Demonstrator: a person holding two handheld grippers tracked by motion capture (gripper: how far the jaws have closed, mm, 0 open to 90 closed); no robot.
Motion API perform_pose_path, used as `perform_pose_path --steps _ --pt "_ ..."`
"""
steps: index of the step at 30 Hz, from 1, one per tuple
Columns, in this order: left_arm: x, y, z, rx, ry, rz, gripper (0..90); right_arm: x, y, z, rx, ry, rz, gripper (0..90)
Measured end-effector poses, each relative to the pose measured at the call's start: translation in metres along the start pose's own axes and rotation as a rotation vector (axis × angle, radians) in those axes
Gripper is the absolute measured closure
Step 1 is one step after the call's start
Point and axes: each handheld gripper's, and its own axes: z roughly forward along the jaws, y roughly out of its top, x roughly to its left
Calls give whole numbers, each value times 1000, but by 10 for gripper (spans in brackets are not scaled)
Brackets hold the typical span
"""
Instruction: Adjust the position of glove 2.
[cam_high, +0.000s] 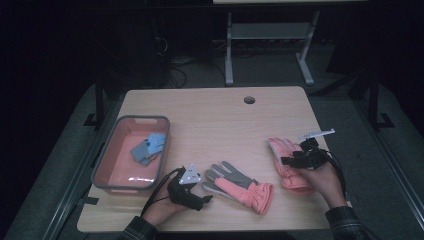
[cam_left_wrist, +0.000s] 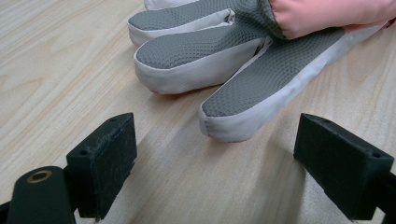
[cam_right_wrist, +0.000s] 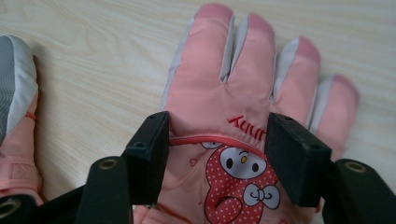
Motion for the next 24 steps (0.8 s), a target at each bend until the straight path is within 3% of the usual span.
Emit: perform_pose_path --steps 5,11,14,24 --pt "0 0 0 -1 0 0 124 0 -3 8 27 -2 -1 502" --pt "0 0 0 -2 1 -1 124 2 -3 8 31 -4 -19 700" --pt "0 0 0 0 0 0 124 2 -4 6 2 -7 -69 792" --pt "0 0 0 0 0 -1 124 -7 0 -10 -48 147 -121 820"
